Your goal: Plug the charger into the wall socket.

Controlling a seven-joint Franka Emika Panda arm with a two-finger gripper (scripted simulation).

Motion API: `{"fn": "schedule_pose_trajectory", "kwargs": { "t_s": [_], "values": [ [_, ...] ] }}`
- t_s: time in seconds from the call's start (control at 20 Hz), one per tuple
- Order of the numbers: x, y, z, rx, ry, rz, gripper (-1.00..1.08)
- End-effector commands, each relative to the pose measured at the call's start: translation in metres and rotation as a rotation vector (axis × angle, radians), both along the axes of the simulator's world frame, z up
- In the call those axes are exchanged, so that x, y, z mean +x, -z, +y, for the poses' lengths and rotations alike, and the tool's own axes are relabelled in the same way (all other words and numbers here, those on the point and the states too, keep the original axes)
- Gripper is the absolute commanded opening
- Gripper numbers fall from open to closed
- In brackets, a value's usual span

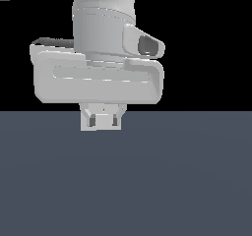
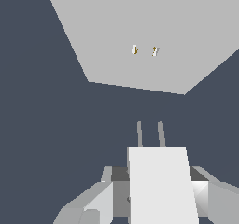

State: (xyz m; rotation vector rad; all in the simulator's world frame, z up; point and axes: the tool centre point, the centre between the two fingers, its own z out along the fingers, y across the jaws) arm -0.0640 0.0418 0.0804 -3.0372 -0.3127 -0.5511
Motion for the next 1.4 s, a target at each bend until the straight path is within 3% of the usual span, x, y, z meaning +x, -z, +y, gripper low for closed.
{"fn": "schedule_pose_trajectory", "kwargs": {
  "t_s": [0.0, 0.65, 1.35],
  "values": [
    [0.001, -0.004, 0.003, 0.0, 0.032, 0.0, -1.0],
    [0.006, -0.018, 0.015, -0.002, 0.137, 0.005, -1.0],
    [0.008, -0.02, 0.016, -0.003, 0.154, 0.006, -1.0]
  ]
}}
